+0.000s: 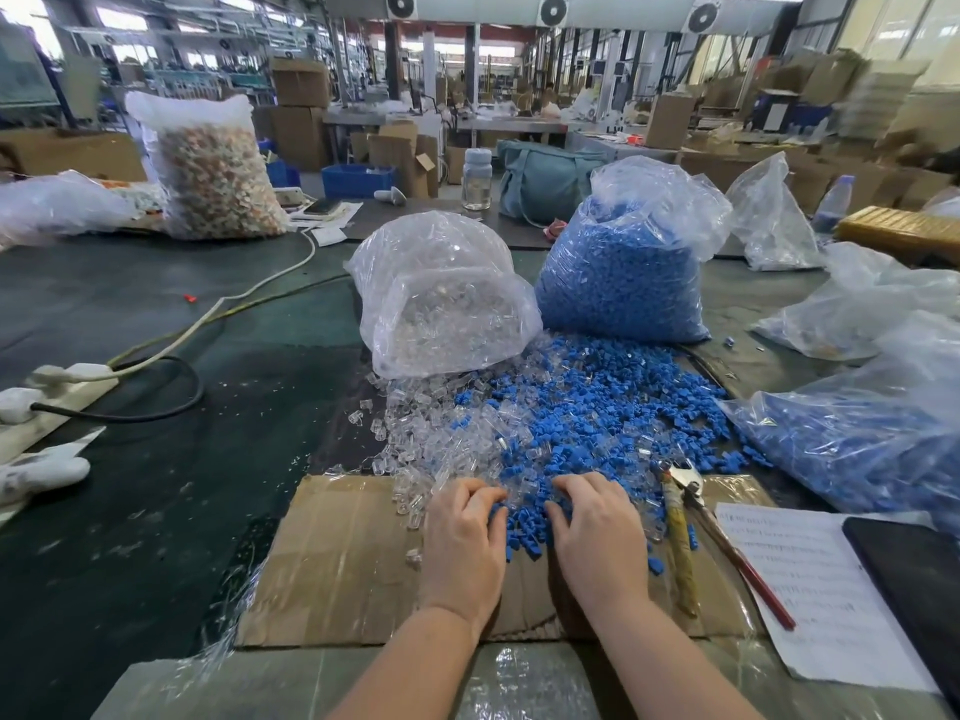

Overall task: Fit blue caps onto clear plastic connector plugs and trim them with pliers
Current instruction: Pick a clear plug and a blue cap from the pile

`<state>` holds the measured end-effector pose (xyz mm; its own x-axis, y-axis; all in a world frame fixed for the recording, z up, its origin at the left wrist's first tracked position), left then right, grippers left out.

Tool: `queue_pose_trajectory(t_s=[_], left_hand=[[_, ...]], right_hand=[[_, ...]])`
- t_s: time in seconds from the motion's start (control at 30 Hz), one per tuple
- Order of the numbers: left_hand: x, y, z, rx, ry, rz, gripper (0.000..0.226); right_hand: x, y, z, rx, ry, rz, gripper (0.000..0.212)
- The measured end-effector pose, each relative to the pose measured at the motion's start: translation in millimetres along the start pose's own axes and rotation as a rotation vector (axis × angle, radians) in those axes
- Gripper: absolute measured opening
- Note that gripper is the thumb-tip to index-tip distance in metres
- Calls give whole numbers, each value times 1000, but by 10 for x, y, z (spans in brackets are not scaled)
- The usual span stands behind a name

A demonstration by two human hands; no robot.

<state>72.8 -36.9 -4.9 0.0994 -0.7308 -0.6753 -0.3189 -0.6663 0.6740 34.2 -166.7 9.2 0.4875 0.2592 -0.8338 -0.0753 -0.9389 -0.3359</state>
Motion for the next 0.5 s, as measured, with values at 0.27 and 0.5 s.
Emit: queue_pose_trajectory(t_s=[0.27, 0.5], left_hand=[[-3, 11, 44, 50, 7, -40, 26], [-23, 20, 55, 63, 10, -58, 28]], right_hand=[[32, -12, 29, 42, 33, -43, 18], [40, -11, 17, 79, 8, -103, 13]])
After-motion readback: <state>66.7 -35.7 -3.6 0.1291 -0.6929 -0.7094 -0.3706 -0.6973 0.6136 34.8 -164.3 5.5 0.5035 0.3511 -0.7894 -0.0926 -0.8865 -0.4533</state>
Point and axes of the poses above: each hand's wrist, its own z-axis away from the middle knuckle, its own x-axis out of the palm, y = z × x, the point moved 7 cm from there along -z, towards the middle knuckle, and after that the axes turned 9 degrees about -x, right-handed, at the moved point
